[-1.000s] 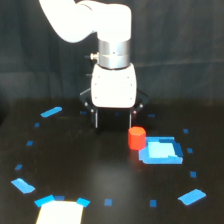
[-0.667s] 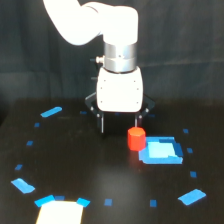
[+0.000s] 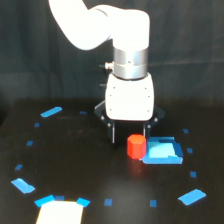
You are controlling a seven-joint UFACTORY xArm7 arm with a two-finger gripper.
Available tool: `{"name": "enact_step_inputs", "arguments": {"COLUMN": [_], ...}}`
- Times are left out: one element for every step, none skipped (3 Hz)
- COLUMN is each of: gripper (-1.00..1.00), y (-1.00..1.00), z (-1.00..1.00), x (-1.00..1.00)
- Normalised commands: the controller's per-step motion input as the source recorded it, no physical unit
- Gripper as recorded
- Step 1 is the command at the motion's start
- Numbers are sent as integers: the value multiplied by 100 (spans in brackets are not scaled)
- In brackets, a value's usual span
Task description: Pick up the red object from the table
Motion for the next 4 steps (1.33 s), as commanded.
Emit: {"name": "enact_step_inputs", "arguments": {"gripper": [-98,-100,-69,-48], "y": [-92,-56,39,13], "z": [-19,74,72,100], "x": [25,-66,7,10]}}
